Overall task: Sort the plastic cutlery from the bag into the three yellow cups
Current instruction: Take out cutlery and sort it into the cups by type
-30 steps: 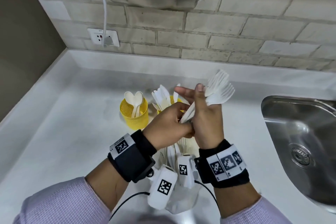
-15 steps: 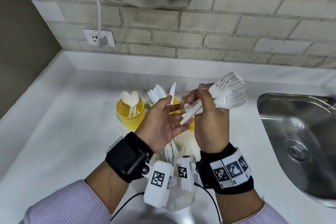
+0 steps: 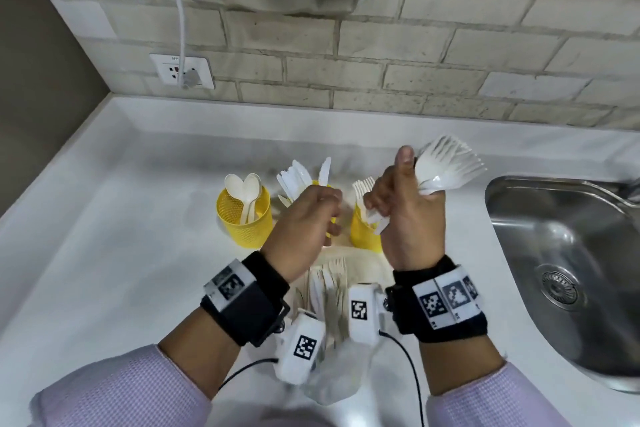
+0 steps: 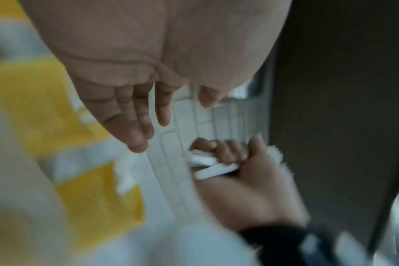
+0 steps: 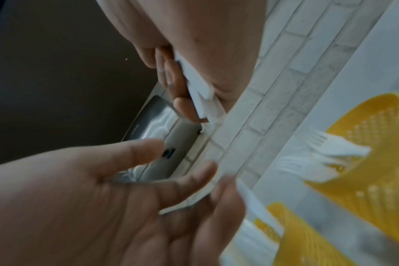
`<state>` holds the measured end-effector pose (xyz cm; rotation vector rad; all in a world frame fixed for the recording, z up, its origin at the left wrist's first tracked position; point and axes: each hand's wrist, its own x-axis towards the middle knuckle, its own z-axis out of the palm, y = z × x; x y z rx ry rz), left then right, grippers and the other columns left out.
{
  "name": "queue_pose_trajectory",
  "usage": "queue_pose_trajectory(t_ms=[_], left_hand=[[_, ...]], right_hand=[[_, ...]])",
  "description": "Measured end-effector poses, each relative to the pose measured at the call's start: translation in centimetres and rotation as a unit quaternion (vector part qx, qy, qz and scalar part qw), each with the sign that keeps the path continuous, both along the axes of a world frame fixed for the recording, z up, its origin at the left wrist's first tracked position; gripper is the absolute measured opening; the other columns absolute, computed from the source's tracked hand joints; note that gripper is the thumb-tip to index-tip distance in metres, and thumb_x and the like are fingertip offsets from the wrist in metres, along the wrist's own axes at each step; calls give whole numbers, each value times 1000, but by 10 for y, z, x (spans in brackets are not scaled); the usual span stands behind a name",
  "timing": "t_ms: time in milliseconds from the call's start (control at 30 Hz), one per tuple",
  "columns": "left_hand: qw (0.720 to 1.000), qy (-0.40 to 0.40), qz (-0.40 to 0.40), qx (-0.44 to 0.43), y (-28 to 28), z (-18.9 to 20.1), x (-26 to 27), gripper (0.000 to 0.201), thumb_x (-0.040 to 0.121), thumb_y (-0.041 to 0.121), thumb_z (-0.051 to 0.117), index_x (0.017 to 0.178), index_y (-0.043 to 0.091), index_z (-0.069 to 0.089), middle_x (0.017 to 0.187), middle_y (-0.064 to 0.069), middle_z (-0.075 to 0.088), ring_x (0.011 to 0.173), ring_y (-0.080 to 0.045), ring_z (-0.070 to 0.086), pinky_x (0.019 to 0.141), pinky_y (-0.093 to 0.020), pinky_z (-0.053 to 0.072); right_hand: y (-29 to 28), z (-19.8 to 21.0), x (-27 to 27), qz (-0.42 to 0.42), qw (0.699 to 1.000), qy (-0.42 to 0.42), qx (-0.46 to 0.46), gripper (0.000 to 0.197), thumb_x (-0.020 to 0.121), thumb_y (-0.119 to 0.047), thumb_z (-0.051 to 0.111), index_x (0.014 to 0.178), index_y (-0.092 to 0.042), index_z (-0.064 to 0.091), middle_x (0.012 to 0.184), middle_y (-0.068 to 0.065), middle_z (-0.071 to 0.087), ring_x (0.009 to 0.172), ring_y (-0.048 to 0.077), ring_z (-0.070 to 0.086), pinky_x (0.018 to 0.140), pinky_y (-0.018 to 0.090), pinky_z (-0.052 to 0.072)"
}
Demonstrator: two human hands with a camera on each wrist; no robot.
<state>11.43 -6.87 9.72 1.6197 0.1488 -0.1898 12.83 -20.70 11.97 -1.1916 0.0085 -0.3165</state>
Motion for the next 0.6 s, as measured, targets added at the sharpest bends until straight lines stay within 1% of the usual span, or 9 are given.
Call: queue_pose_trajectory(t_ms=[33,67,133,200,300,333,433,500,600], left_hand=[[984,-84,-28,155,5,-8,0,33,94,44,56,116,20,62,105,1,63,81,-16,63,75,-31,51],[949,-147,-63,271,8,-15,0,34,94,41,59,122,22,60,110,3,59,87,-12,62,80,-31,52],[906,-191,-106,363,13,-31,0,38,95,36,61,130,22,56,118,2,51,103,-9,60,87,-34,53],[907,-187,-102,362,14,-42,1,42,93,37,60,132,21,54,121,0,49,111,-16,61,88,-39,55],[906,-177,-99,372,11,-49,4,45,94,33,62,136,18,53,124,-3,48,115,-20,60,93,-39,53],[906,-172,-101,374,11,-51,4,46,94,32,63,137,18,52,125,-3,49,117,-20,59,94,-38,52],[906,-168,-99,377,11,-52,5,47,94,32,62,138,19,51,127,-3,49,120,-19,58,96,-36,51],[906,-162,-99,378,10,-52,6,48,94,32,62,139,19,50,128,-3,50,121,-17,58,97,-35,50],[905,-161,-95,382,10,-52,7,47,95,31,61,140,20,49,129,-2,51,121,-14,58,96,-34,51]], right_hand=[[-7,-1,6,-12,999,-2,-33,49,102,-41,58,59,-24,43,49,-2,35,46,18,34,56,36,35],[-12,-5,13,-24,997,-2,-77,52,101,-46,57,56,-22,44,49,-1,39,48,21,39,59,36,38],[-22,-16,24,-49,989,5,-142,60,101,-51,56,58,-9,48,52,5,47,53,22,48,62,31,44],[-29,-36,38,-56,985,26,-164,62,100,-50,58,74,6,52,61,14,51,59,21,52,62,23,46],[-32,-62,48,-46,976,63,-206,65,87,-67,62,105,-5,64,86,10,69,80,23,69,79,32,57],[-33,-69,49,-43,972,70,-222,68,85,-70,63,109,-7,65,91,6,72,86,21,71,83,35,58],[-30,-80,48,-70,964,64,-249,49,88,-57,72,102,-12,59,95,4,67,85,8,67,78,27,53],[-25,-80,44,-119,953,40,-277,33,89,-42,76,95,-24,49,100,9,59,91,14,60,79,28,47],[-20,-75,38,-177,916,-19,-359,41,86,-24,80,98,-50,51,107,14,53,105,26,44,88,35,42]])
